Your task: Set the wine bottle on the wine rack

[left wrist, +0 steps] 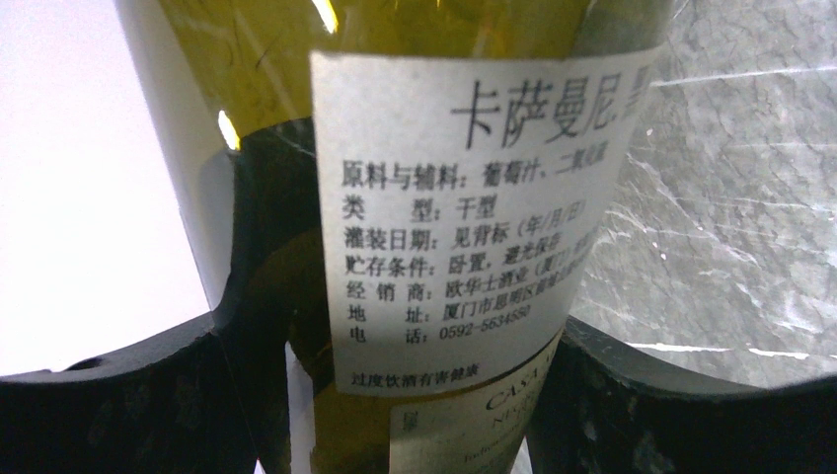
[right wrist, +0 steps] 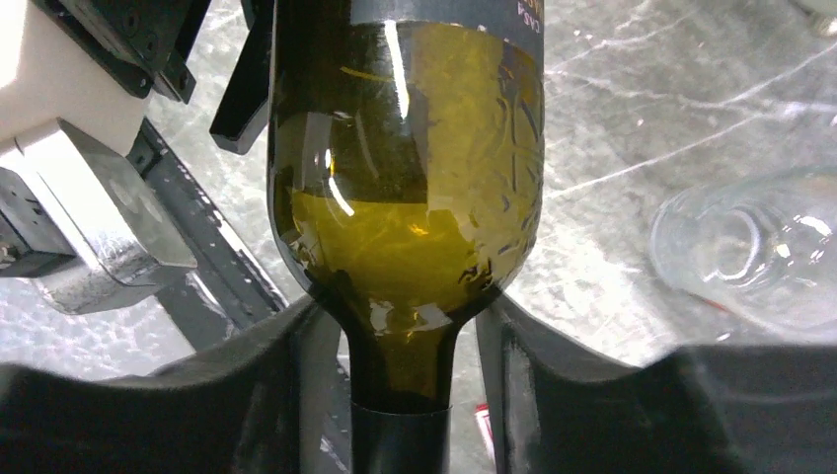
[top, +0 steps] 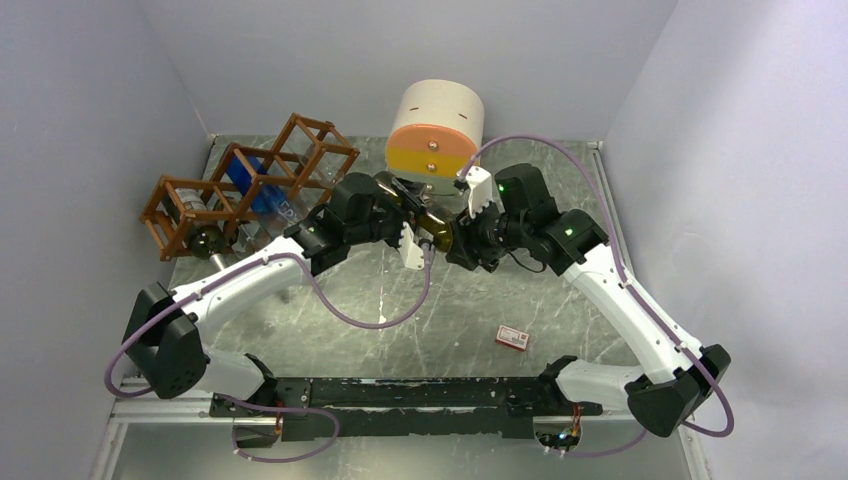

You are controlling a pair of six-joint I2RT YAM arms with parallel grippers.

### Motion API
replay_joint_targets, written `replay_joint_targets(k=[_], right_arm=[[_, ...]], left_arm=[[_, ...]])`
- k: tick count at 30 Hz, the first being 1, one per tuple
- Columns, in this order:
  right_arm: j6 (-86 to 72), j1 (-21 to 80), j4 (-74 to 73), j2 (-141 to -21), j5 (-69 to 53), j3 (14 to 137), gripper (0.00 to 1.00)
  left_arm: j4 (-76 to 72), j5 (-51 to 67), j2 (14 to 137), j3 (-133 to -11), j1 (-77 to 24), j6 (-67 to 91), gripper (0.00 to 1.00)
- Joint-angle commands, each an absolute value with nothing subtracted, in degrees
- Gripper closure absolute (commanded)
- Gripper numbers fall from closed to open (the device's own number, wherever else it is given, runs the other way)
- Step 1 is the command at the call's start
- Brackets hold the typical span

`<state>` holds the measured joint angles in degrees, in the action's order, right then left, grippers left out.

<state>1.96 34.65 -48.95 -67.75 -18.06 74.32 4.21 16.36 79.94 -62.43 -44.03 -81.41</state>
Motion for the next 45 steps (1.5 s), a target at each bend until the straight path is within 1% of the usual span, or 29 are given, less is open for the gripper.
replay_joint_targets(k=[1,3,4,6,7,8,9,11,12,13,14,15,18,22,25,28,32,34,37,39,42,45], right_arm=[[1.1,35.2,-46.5,-67.4,-16.1,73.9,0.57],[0.9,35.3,-45.9,-67.1,-14.8,73.8,0.76],[0.7,35.4,-45.6,-66.7,-14.1,73.6,0.84],[0.2,35.5,-44.9,-66.0,-13.2,73.5,0.96],[0.0,35.6,-44.7,-65.7,-12.9,73.5,1.0],[-0.1,35.6,-44.4,-65.5,-12.5,73.6,1.0],[-0.4,35.5,-44.0,-65.1,-12.1,73.6,1.0],[-1.1,35.6,-43.0,-64.3,-11.2,73.6,1.0],[-1.4,35.6,-42.4,-64.0,-10.8,73.6,1.0],[-1.5,35.6,-41.9,-63.8,-10.6,73.5,1.0],[-1.8,35.6,-41.2,-63.5,-10.6,73.4,1.0],[-2.2,35.6,-40.5,-63.2,-10.4,73.3,1.0],[-3.2,35.7,-38.7,-62.6,-9.0,73.2,1.0],[-5.1,35.6,-36.1,-63.0,-5.2,73.3,1.0],[-6.1,35.6,-34.9,-62.6,-3.0,74.0,1.0],[-6.2,35.6,-31.9,-61.4,-3.2,72.7,1.0],[-6.5,35.7,-29.4,-61.7,-3.0,72.0,1.0],[-6.9,35.7,-27.8,-62.0,-3.4,71.8,1.0],[-7.8,35.6,-24.6,-62.4,-4.5,71.0,1.0],[-8.9,35.6,-22.5,-63.0,-5.2,71.0,1.0],[-9.8,35.8,-21.3,-65.3,-6.5,72.2,1.0],[-10.6,36.4,-18.7,-67.9,-7.6,73.3,1.0]], left_arm=[[-1.7,16.3,78.1,-66.4,-44.2,-79.0,0.93],[-0.7,16.6,78.1,-67.0,-44.3,-77.6,0.91],[-0.4,16.9,77.9,-67.2,-44.2,-77.1,0.9],[-0.9,17.2,77.5,-66.9,-44.3,-76.4,0.87],[-1.4,17.1,77.4,-66.7,-44.3,-76.1,0.84],[-1.5,17.1,77.3,-66.5,-44.3,-75.9,0.79],[-1.4,17.1,77.2,-66.5,-44.3,-75.8,0.72],[-1.0,16.7,77.2,-66.7,-44.2,-75.0,0.54],[-1.0,16.4,77.2,-66.7,-44.2,-74.4,0.46],[-1.2,15.9,77.3,-66.6,-44.2,-74.1,0.16],[-1.2,15.5,77.4,-66.4,-44.3,-73.9,0.0],[-1.2,15.3,77.4,-66.1,-44.2,-73.9,0.02],[-2.9,16.7,76.9,-64.6,-44.3,-72.4,0.03],[-8.6,20.1,75.6,-63.7,-44.2,-65.6,0.03],[-13.2,23.3,74.4,-60.0,-44.0,-62.2,0.03],[-18.0,22.9,73.0,-56.6,-44.0,-56.2,0.03],[-30.7,15.6,69.0,-51.0,-43.9,-40.6,0.03],[-35.8,8.6,66.6,-48.7,-43.9,-32.0,0.03],[-39.0,-2.9,63.9,-47.2,-43.7,-18.6,0.03],[-31.9,-9.2,62.3,-50.1,-43.5,-9.1,0.03],[-16.3,-15.3,62.0,-57.2,-43.4,1.1,0.03],[5.4,-16.3,64.2,-69.9,-42.1,9.9,0.03]])
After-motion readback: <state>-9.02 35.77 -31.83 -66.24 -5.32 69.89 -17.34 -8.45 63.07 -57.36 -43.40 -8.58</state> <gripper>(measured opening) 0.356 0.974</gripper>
